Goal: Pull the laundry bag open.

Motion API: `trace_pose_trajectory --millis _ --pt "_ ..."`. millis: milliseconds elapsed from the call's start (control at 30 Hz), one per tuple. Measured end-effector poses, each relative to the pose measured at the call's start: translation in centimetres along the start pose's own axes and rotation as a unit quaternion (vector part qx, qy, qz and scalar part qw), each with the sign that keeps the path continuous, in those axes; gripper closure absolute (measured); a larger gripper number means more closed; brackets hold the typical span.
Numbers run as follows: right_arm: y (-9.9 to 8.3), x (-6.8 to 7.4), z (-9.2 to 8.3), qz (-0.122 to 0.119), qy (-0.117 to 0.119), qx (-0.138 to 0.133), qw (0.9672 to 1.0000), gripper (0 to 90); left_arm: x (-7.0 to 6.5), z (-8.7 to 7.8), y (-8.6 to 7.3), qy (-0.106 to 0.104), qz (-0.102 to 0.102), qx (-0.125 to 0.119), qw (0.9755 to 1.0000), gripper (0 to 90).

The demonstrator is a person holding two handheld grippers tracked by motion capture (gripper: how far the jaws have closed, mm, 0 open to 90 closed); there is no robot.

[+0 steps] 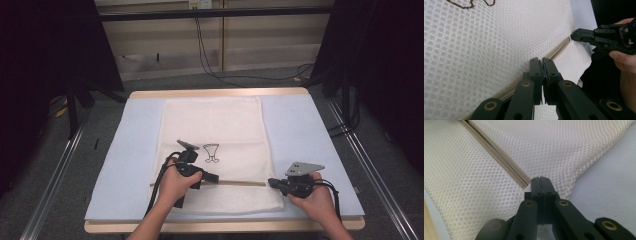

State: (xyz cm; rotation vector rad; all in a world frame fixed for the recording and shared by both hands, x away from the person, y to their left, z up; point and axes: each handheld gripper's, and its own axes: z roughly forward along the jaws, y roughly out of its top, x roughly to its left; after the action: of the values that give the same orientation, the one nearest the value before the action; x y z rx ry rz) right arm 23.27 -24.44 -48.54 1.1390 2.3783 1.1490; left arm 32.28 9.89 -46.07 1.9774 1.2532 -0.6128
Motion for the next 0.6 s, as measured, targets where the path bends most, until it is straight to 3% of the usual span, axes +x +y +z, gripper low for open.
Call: trace_pose_trajectory --millis 600 --pt "0.02 -0.02 0.0 -0.002 0.002 0.001 1.0 90.0 0.32 -0.49 -0.15 0.002 -0.006 0.0 1.0 87.3"
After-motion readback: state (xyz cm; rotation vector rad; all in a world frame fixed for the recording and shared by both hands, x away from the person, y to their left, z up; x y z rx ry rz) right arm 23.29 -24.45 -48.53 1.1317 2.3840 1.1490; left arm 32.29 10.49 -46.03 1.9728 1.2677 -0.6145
